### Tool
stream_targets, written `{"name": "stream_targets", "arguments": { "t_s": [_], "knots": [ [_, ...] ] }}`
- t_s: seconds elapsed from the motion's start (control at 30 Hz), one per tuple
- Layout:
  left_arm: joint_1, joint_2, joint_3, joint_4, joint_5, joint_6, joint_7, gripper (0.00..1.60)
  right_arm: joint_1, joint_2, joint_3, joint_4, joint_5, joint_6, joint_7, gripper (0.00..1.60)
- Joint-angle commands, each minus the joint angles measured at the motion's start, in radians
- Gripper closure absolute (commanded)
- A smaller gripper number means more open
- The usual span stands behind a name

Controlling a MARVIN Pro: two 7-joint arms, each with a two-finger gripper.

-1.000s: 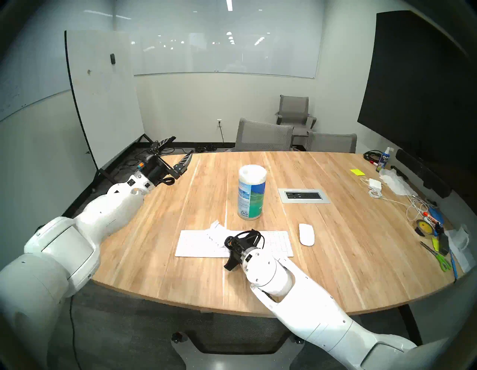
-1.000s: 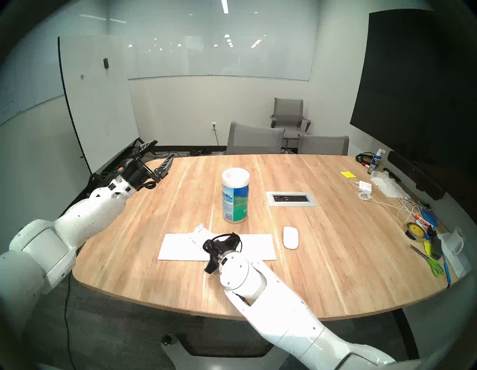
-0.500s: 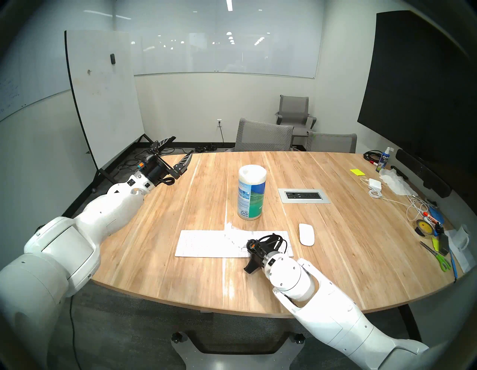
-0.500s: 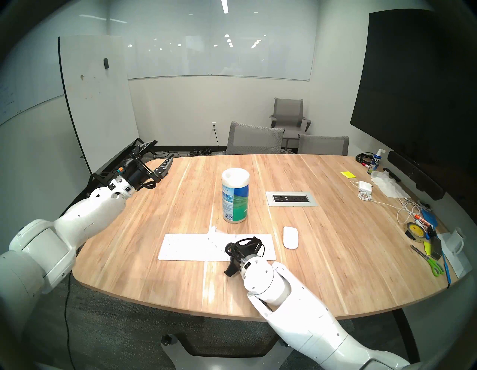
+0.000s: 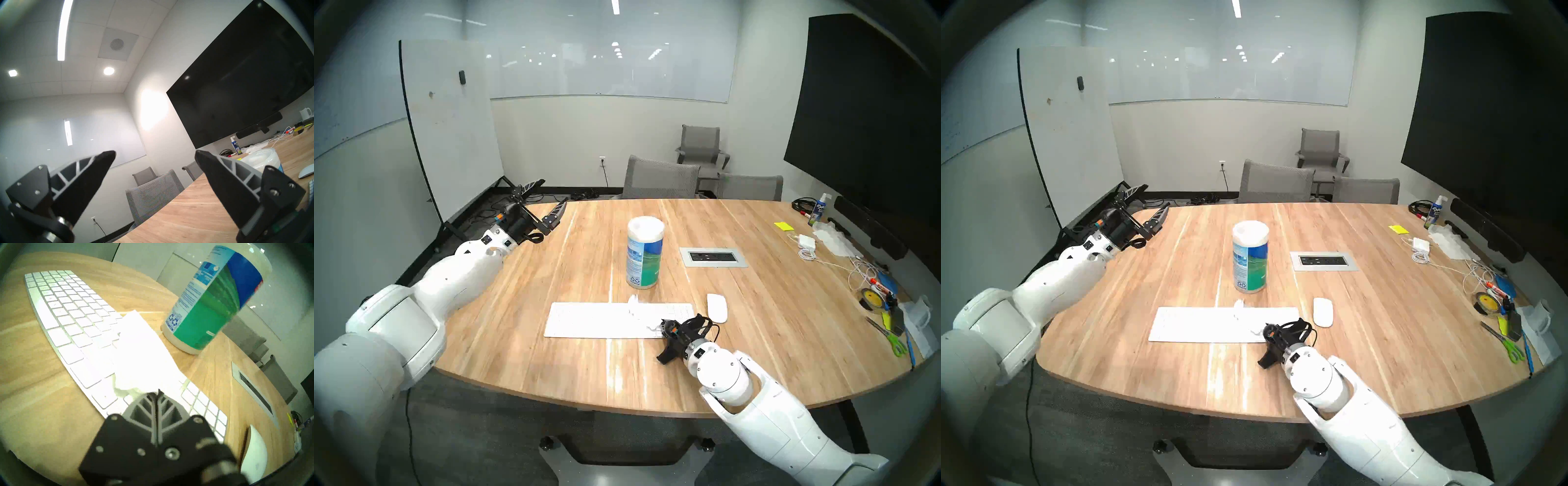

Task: Wipe the keyboards and mice with a disinfecting wipe, then set the wipe down

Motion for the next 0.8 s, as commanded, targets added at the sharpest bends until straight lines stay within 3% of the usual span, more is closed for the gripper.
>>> {"name": "stream_targets", "arguments": {
  "t_s": [0.0, 0.37, 0.77],
  "knots": [
    [-0.021, 0.001, -0.009, -0.007, -0.002, 0.000, -0.001, 0.00, -0.083, 0.054, 0.059, -0.049, 0.037, -0.041, -0.019, 1.60],
    [-0.021, 0.001, -0.010, -0.006, -0.001, 0.000, -0.002, 0.00, -0.119, 0.078, 0.115, -0.113, 0.066, -0.047, -0.026, 1.60],
    [-0.021, 0.001, -0.011, -0.007, 0.000, 0.000, -0.002, 0.00, -0.115, 0.045, 0.136, -0.141, 0.082, -0.022, -0.058, 1.60]
  ]
}}
